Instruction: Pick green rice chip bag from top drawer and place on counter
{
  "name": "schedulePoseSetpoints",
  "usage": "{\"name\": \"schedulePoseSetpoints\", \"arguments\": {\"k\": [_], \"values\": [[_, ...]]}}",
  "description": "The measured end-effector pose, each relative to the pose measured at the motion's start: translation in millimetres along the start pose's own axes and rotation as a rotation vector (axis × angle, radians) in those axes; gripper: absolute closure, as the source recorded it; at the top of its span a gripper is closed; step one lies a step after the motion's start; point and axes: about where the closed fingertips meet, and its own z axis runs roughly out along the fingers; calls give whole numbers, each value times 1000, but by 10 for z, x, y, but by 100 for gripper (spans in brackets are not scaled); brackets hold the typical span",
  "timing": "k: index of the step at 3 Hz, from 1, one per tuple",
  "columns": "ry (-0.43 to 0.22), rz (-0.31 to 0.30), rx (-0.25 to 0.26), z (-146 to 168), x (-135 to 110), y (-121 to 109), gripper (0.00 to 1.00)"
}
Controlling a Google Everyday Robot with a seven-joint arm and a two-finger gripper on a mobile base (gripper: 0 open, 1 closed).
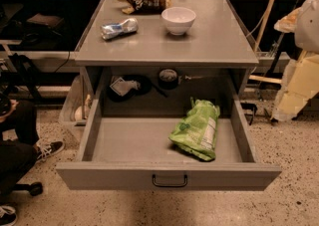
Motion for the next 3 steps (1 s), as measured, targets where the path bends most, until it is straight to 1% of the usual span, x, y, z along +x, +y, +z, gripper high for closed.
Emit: {"name": "schedulePoseSetpoints", "arguments": {"k": [1,2,3], "values": [[-1,-7,13,106,-11,-62,0],[15,-18,-44,608,-59,-75,0],[37,-13,-149,1232,-47,30,0]]}}
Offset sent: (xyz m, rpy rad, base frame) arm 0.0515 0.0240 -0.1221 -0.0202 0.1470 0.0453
